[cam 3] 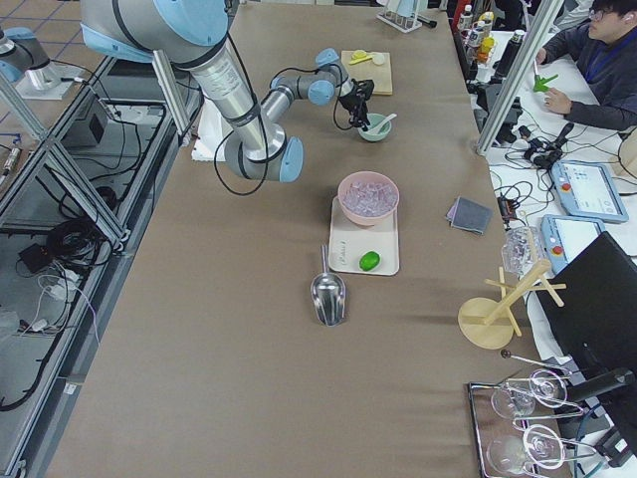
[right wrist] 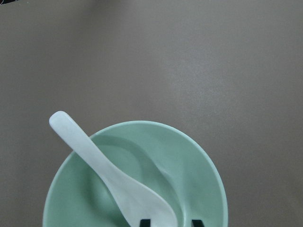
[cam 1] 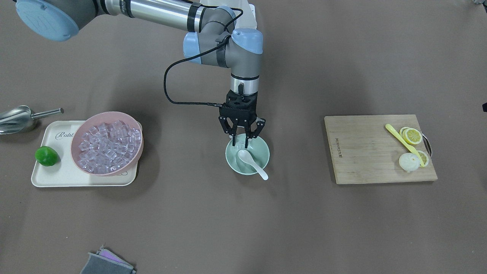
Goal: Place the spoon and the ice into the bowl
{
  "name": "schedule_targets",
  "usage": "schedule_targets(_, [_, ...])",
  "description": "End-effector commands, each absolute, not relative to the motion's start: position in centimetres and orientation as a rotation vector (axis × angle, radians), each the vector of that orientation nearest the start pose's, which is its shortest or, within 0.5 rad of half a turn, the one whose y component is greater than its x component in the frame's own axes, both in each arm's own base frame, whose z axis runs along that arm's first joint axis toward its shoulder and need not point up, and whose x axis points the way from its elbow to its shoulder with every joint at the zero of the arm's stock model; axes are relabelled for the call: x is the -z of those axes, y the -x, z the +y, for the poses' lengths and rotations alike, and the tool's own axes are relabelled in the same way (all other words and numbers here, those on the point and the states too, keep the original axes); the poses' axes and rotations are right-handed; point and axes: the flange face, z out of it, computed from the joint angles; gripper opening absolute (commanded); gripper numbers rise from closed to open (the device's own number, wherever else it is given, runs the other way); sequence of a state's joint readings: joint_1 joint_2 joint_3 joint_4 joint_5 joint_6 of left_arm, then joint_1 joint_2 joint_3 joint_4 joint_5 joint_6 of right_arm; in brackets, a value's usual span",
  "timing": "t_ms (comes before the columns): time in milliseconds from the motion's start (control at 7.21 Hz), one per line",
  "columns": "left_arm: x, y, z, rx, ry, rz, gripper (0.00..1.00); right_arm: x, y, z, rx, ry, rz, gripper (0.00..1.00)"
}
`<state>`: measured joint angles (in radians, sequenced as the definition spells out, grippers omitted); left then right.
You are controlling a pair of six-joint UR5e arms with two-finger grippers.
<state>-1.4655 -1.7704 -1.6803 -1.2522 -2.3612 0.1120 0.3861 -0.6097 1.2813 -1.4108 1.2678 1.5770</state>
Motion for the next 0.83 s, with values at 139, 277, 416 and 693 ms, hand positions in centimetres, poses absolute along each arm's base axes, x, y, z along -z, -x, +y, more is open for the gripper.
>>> schedule_targets(139, [-54.1,0.5,-55.3,-0.194,0.025,0.796,0.99,-14.3,64.6,-48.1,-0.484,-0.479,-0.760,1.00])
schedule_targets(277, [-55.5,0.4,-53.8,-0.182,0.053,0.825,0.99,-14.5,61.9,-51.3,-0.460,-0.459,-0.753,1.00])
schedule_targets(416, [-56.5,0.6,-52.8,-0.170,0.069,0.855,0.99,-15.5,58.4,-55.2,-0.416,-0.430,-0.741,1.00])
schedule_targets(693, [-57.3,1.8,-52.0,-0.148,0.070,0.849,0.99,-21.5,47.8,-59.9,-0.269,-0.398,-0.721,1.00])
